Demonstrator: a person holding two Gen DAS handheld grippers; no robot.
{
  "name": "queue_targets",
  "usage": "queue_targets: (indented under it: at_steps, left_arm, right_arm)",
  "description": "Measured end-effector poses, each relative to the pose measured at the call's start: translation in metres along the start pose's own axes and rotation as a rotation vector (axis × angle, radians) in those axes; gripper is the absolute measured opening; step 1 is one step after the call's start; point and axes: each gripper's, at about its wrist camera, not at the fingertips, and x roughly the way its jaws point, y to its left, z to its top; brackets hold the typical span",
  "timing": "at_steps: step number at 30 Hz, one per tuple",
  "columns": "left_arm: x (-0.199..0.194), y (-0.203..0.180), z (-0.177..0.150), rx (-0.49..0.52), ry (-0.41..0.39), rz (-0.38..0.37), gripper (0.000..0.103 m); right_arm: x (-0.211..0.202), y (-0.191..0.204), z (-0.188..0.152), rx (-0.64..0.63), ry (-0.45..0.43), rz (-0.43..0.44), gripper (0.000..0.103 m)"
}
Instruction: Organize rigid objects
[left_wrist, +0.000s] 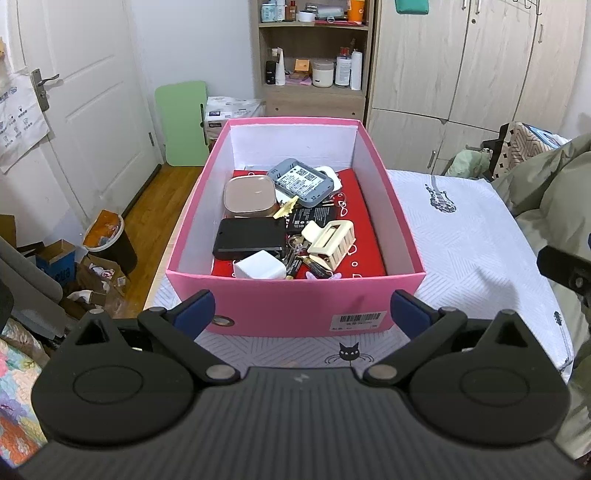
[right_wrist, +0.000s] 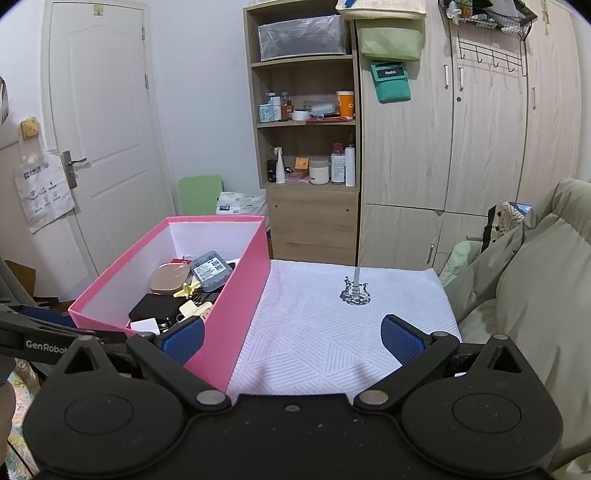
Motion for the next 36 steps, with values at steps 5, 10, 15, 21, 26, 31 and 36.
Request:
queue_targets:
  at_steps: [5,10,15,21,26,31,36]
  left_arm:
    - [-0.001,0.0,-0.001,0.001,-0.007,0.004,0.103]
    - [-0.006,0.003,0.0,0.002,-0.027,0.01,0.103]
    - [-0.013,0.005,0.001,0.0,-0.055,0.025,0.103]
    - [-0.009,0.007,0.0,0.0,-0.039,0.026,0.103]
    - [-0.009,0.005,-0.003,0.01,-0.043,0.019,0.103]
    - [-0.013,0.003,-0.004,0.017,-0.051,0.021,0.103]
    - [-0.013,0.002,-0.005,0.014,-0.048,0.017,0.103]
  right_arm:
    - [-0.002,0.002,0.0,0.002,-0.001,-0.006,0.103]
    - [-0.002,0.006,-0.002,-0.008,-0.005,-0.009,0.103]
    - [-0.004,0.006,-0.002,-0.005,-0.007,-0.011,0.103]
    - [-0.003,0.007,-0.002,-0.007,-0.006,-0.017,0.103]
    - [-0.003,0.007,-0.002,-0.008,-0.006,-0.018,0.103]
    - [-0.004,0.007,-0.003,-0.011,-0.004,-0.015,0.103]
    - [-0.004,0.006,-0.003,-0.016,-0.001,-0.013,0.103]
